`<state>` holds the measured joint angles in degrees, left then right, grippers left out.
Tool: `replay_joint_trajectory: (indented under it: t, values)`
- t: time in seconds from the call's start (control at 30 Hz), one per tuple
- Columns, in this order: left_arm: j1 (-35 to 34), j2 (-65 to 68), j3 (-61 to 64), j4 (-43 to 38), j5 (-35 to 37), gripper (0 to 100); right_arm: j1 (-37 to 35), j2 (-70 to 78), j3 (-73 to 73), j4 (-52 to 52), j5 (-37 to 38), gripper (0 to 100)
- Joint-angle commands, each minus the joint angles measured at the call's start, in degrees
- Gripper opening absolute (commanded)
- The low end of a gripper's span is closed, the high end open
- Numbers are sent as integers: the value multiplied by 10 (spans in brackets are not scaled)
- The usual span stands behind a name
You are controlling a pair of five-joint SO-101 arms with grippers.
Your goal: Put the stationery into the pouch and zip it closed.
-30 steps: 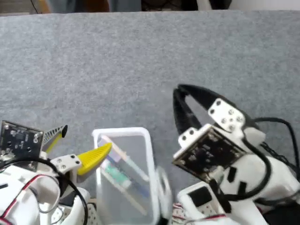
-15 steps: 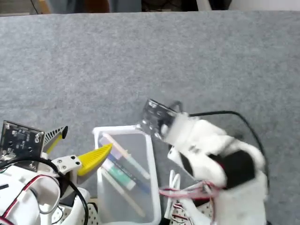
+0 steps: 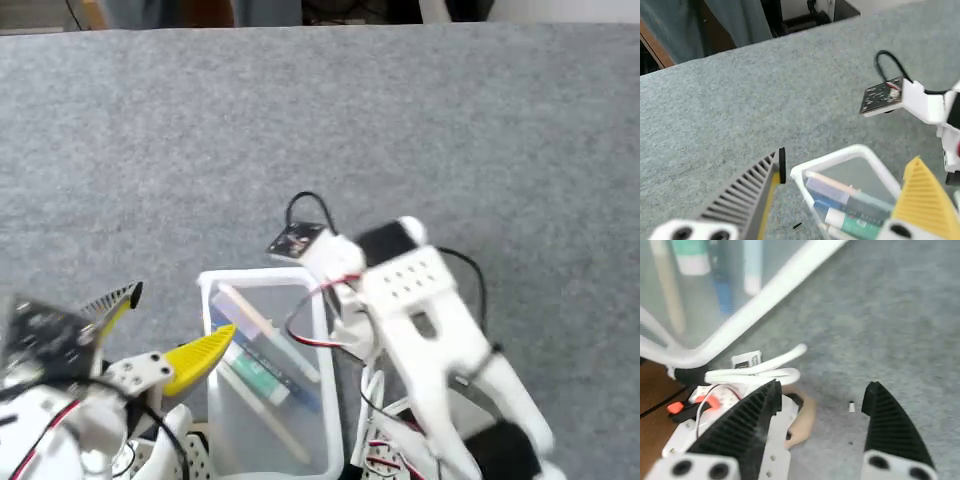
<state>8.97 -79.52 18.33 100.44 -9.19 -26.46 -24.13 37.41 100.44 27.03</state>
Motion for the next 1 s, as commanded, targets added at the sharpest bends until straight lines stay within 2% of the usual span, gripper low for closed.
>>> replay_joint_trajectory:
  t: [0.0,0.27,0.33,0.4,0.6,0.73,0.97]
  values:
    - [-7,-3,36,3,-22,379,-48,88,-36,8,-35,279]
    - [-7,-5,73,-11,-25,379,-57,284,-79,8,-72,278]
    - [-7,-5,73,-11,-25,379,-56,320,-80,8,-71,250]
    - [-7,-5,73,-11,-25,379,-56,348,-90,8,-69,202]
    - [-7,-5,73,-11,-25,379,-57,422,-131,7,-74,189]
    - [-7,-5,75,-19,-25,379,-58,465,-155,4,-74,136]
    - [-7,-5,110,-35,-25,379,-57,526,-200,-4,-69,130]
